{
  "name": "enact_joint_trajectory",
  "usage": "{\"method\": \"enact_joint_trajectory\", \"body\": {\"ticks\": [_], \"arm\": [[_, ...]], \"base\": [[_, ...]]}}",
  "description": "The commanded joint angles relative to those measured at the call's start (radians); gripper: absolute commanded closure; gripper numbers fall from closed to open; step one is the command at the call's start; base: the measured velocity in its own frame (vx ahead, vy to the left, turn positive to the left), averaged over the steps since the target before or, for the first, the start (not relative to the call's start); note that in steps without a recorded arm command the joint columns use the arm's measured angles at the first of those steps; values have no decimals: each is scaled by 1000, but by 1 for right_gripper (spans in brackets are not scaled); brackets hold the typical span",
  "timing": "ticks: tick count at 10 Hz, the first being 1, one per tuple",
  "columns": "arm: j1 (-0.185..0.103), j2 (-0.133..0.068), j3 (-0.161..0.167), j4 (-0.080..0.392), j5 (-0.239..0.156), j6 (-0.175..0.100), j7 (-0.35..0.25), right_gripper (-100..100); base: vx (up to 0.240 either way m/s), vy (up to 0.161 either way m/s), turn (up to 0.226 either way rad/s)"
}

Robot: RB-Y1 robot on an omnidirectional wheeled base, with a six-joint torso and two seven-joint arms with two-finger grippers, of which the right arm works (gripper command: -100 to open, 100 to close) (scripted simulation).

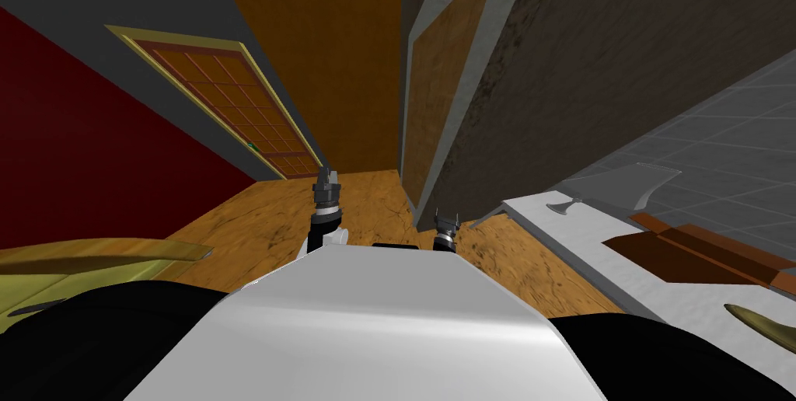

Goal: Push the door open

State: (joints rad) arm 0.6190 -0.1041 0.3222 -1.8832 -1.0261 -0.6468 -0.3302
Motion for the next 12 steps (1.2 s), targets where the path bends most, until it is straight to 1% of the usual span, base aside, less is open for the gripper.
{"method": "enact_joint_trajectory", "body": {"ticks": [1, 7, 12], "arm": [[2, 0, 8, 10, -37, -7, -9, -100], [7, -5, 37, 58, -169, -40, -50, -100], [7, -10, 60, 100, -289, -71, -88, -100]], "base": [[64, 83, -54], [64, 83, -52], [87, 60, -51]]}}
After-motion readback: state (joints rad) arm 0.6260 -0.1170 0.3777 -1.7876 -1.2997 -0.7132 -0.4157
